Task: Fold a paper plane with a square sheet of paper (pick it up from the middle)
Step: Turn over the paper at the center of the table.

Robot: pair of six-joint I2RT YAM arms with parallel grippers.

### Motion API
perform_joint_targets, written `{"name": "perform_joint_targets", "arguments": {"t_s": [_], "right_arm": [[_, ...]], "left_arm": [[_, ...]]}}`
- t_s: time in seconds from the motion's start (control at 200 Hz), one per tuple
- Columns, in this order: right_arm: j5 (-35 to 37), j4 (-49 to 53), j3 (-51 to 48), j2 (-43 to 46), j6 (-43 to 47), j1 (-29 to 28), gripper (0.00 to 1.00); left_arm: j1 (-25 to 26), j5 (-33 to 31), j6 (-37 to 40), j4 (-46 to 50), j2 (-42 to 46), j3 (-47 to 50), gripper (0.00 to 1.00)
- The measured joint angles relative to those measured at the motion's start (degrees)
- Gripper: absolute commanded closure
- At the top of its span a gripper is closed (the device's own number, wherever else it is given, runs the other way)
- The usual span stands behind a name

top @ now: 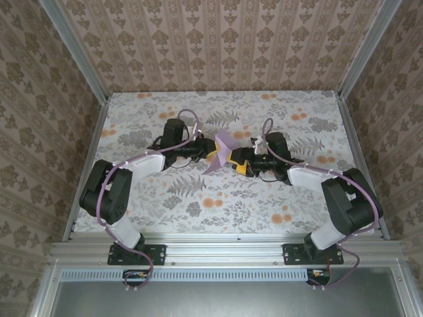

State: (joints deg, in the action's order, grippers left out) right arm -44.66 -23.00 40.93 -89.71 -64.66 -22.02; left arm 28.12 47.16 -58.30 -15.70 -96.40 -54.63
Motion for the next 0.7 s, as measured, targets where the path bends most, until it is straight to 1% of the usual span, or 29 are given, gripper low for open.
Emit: {"name": "perform_joint_targets", "arguments": {"t_s": [0.115, 0.21, 0.345, 0.47, 0.7], "right_arm": [[0.90, -5.79, -0.02, -2.32, -4.63, -2.10, 0.35], [1.03, -10.99, -0.07, -4.63, -8.44, -2.97, 0.36], [1.55, -15.08, -0.17, -6.27, -12.24, -3.06, 0.42], [2.05, -17.57, -0.55, -6.27, -13.86, -3.04, 0.48], [2.43, -18.58, -1.57, -6.27, -15.47, -2.99, 0.60]], "left_arm": [[0.35, -0.02, -0.02, -0.26, -0.20, -0.02, 0.93], [0.39, -0.04, -0.02, -0.33, -0.26, -0.02, 0.93], [0.39, -0.24, -0.02, -0.59, -0.26, -0.02, 0.93], [0.28, -0.48, -0.02, -0.61, -0.26, 0.04, 0.93], [-0.13, -0.52, -0.02, -1.09, -0.26, 1.25, 0.90]]}}
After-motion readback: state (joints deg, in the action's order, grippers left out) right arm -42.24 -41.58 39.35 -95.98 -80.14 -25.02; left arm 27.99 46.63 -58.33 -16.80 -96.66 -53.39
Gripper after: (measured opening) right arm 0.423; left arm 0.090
